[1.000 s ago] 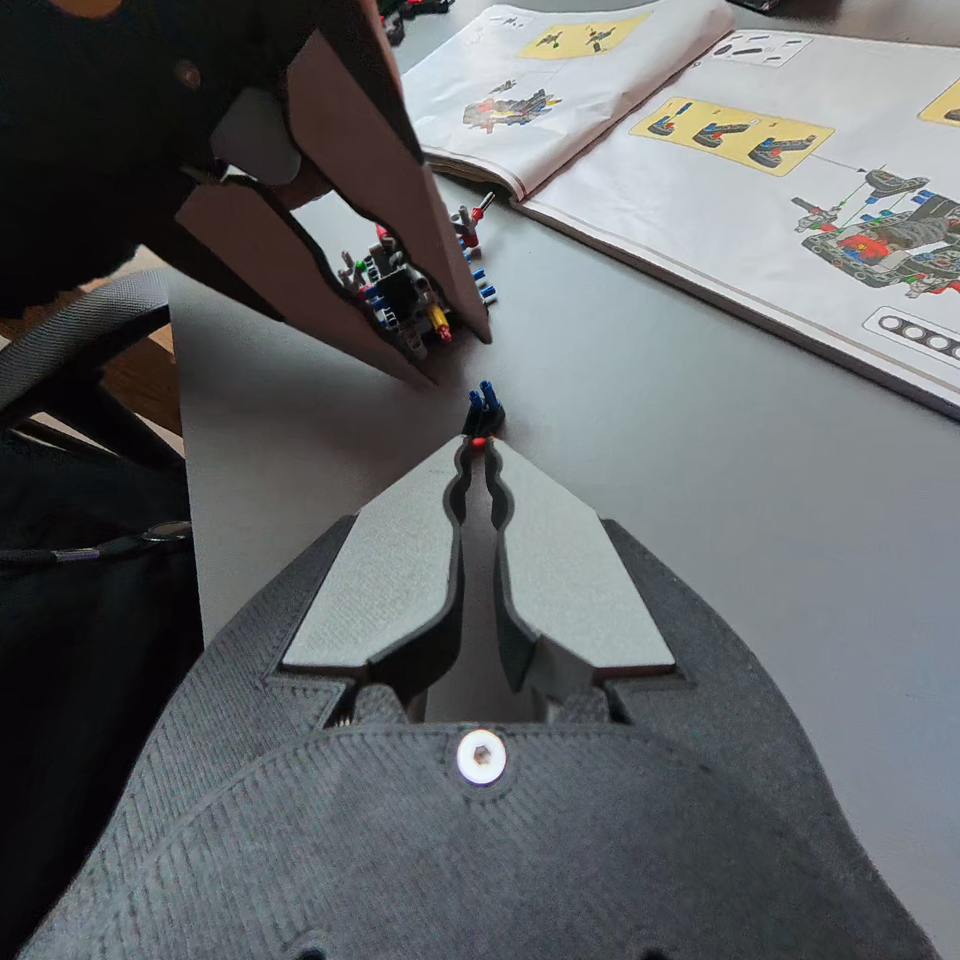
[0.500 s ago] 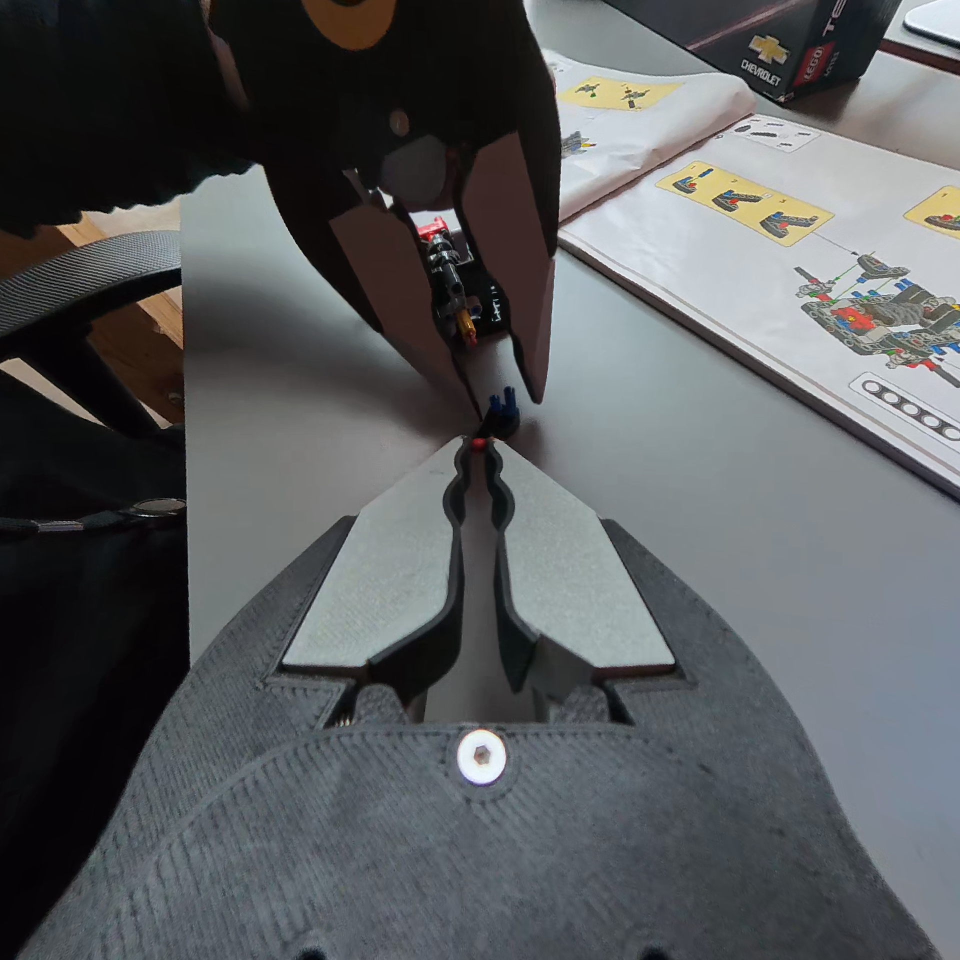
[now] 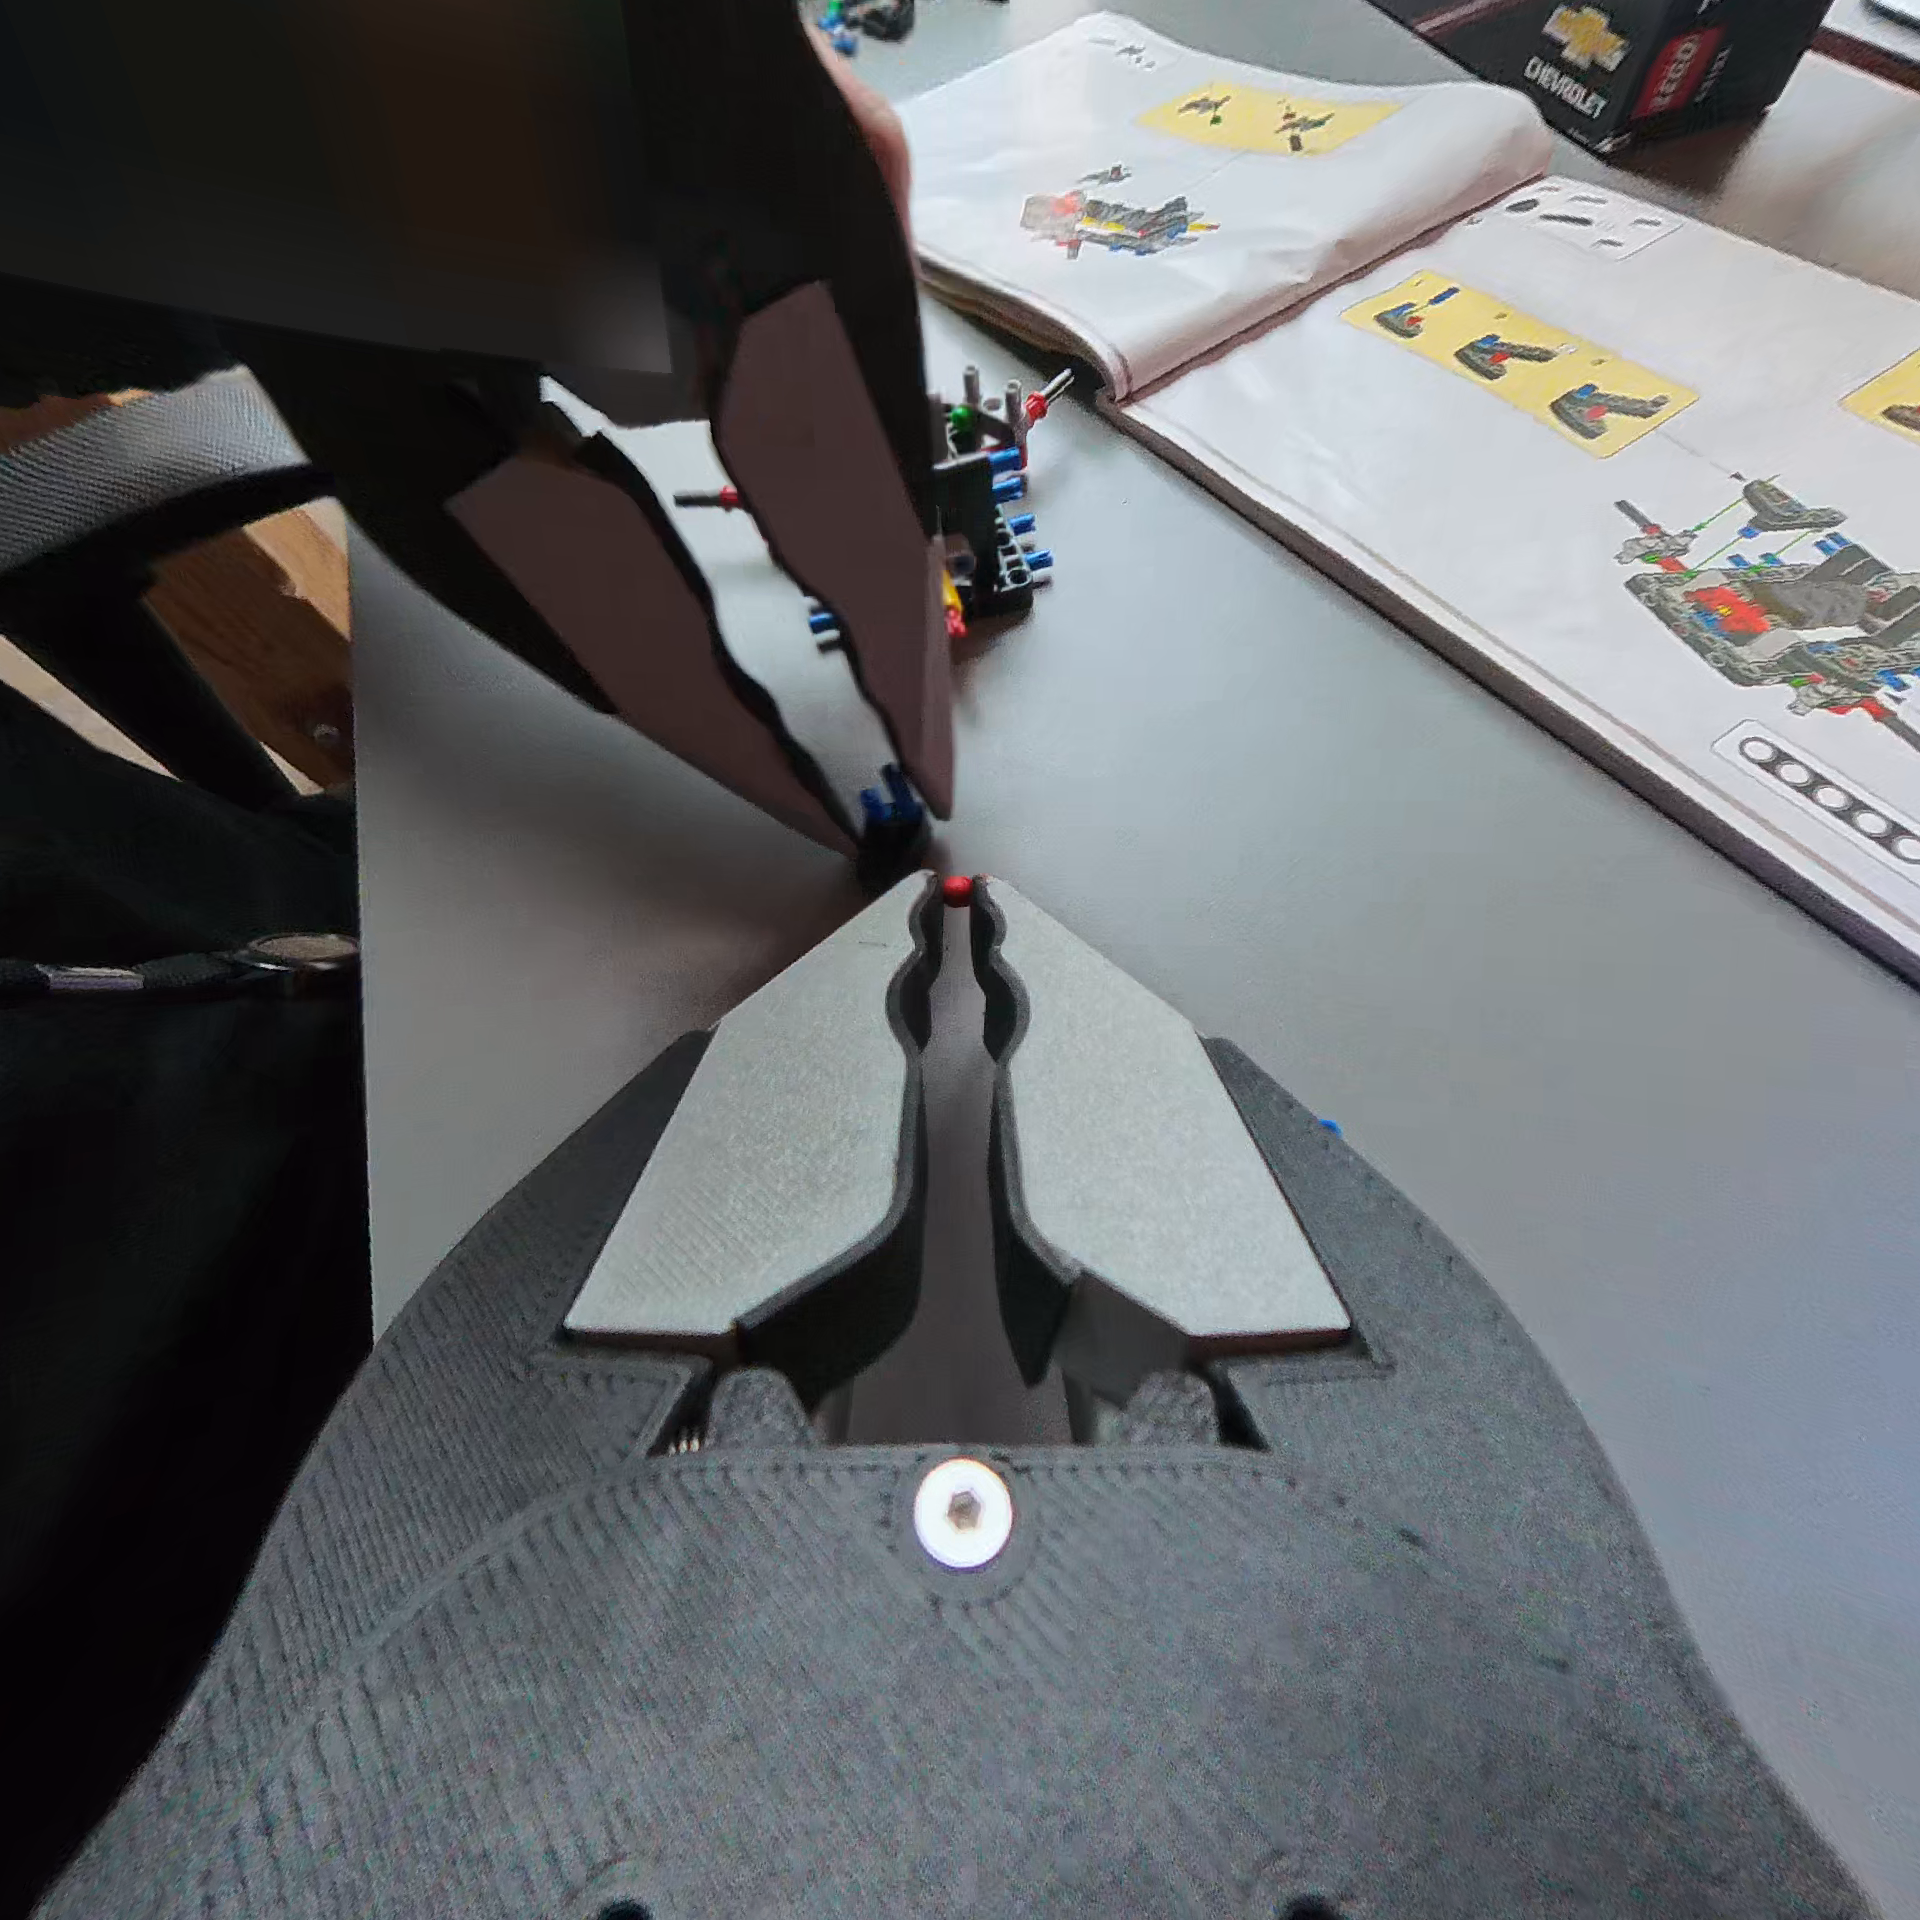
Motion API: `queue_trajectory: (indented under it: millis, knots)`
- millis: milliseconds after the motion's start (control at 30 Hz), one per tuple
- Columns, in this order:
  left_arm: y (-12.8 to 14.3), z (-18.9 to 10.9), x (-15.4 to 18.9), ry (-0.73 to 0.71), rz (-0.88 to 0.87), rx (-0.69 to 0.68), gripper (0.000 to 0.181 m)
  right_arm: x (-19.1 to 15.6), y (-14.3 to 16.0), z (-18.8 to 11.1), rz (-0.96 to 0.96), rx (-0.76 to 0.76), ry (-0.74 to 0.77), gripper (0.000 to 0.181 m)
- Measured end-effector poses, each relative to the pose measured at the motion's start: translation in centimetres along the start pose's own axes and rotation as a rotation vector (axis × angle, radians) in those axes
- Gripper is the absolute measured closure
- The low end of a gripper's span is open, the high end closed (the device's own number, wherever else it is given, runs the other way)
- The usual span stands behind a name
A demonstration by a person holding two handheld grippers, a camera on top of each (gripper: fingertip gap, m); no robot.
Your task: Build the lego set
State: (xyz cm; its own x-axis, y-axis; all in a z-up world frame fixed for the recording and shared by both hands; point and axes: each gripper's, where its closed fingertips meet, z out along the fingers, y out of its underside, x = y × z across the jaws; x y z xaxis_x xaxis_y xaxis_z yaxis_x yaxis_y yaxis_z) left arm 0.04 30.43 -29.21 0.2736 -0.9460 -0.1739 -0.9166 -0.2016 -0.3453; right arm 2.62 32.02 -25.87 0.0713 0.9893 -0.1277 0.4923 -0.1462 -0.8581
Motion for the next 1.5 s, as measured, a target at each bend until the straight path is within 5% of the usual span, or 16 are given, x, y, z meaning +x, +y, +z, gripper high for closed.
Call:
queue_trajectory:
  millis: [367,567,900,1500]
  knots:
    - [-0.5,-0.5,3.8,-0.006,-0.197,0.145,0.168,-1.6,1.1,0.9,-0.095,-0.086,-0.03,0.18]
    - [0.3,-1.6,3.9,-0.018,-0.201,0.179,0.15,-1.8,0.9,0.8,-0.085,-0.069,-0.048,0.18]
    - [0.3,-1.7,3.8,0.002,-0.151,0.275,0.148,-5.6,0.2,0.9,-0.084,-0.033,-0.233,0.18]
    - [-0.3,-0.7,4.0,0.073,-0.18,0.414,0.168,-6.3,1.5,1.8,-0.197,-0.227,-0.177,0.18]
